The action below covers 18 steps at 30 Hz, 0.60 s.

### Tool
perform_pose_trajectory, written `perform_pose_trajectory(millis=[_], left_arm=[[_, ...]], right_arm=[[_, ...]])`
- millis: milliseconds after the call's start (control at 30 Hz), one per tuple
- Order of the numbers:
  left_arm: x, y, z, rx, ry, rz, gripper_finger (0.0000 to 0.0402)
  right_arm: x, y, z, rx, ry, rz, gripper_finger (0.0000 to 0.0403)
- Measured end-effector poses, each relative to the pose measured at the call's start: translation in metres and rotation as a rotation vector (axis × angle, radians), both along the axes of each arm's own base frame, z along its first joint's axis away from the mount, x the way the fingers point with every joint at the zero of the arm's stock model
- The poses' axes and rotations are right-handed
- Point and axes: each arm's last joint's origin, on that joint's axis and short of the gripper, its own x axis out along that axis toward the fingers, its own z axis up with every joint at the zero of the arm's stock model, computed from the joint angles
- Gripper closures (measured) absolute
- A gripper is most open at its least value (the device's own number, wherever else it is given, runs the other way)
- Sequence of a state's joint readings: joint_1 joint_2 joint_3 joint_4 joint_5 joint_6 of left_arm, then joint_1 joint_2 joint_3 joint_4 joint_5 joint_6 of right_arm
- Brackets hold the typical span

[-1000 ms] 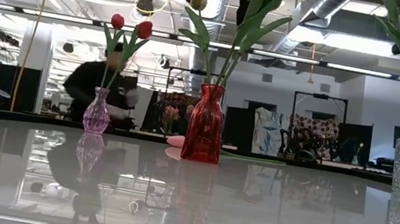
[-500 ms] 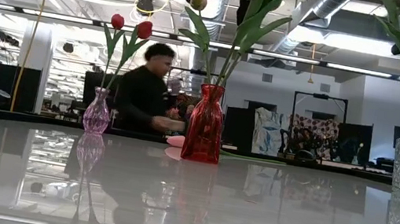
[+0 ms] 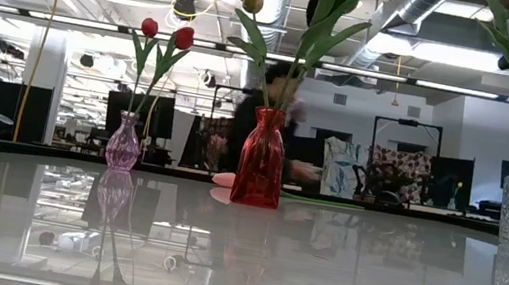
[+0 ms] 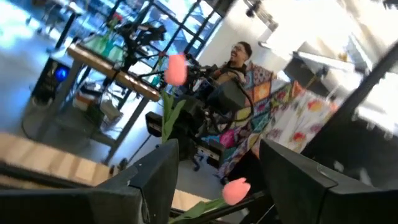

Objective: Sort flowers into vase by color
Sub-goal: Put the bottom pink tulip into the transparent vase

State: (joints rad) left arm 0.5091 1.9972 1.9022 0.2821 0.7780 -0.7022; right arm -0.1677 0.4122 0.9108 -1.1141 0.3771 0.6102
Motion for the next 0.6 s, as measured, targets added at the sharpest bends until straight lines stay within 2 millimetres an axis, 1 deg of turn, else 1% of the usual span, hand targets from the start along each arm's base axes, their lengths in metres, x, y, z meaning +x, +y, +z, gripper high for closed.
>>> perform_pose_trajectory(millis=[100, 233, 333, 467, 533, 600], left_arm=[[0.003, -0.006, 0.000, 0.070, -0.021, 0.002, 0.0190], [0.004, -0.010, 0.002, 0.111, -0.034, 0.049, 0.0190], [-0.003, -0.015, 0.011, 0.152, -0.011, 0.128, 0.0194], [-0.016, -0.029, 0.025, 0.291, 0.046, 0.245, 0.0206], [-0.020, -0.034, 0.030, 0.325, 0.057, 0.251, 0.0211], [-0.022, -0.035, 0.030, 0.335, 0.075, 0.245, 0.0213]], right_arm=[[0.000, 0.000, 0.000, -0.006, 0.000, -0.009, 0.0374], [0.000, 0.000, 0.000, -0.004, 0.000, -0.010, 0.0374], [0.000, 0.000, 0.000, -0.004, -0.001, -0.010, 0.0374], [0.000, 0.000, 0.000, -0.008, 0.002, -0.007, 0.0374], [0.000, 0.000, 0.000, -0.009, 0.003, -0.006, 0.0374], [0.000, 0.000, 0.000, -0.013, 0.006, -0.003, 0.0374]])
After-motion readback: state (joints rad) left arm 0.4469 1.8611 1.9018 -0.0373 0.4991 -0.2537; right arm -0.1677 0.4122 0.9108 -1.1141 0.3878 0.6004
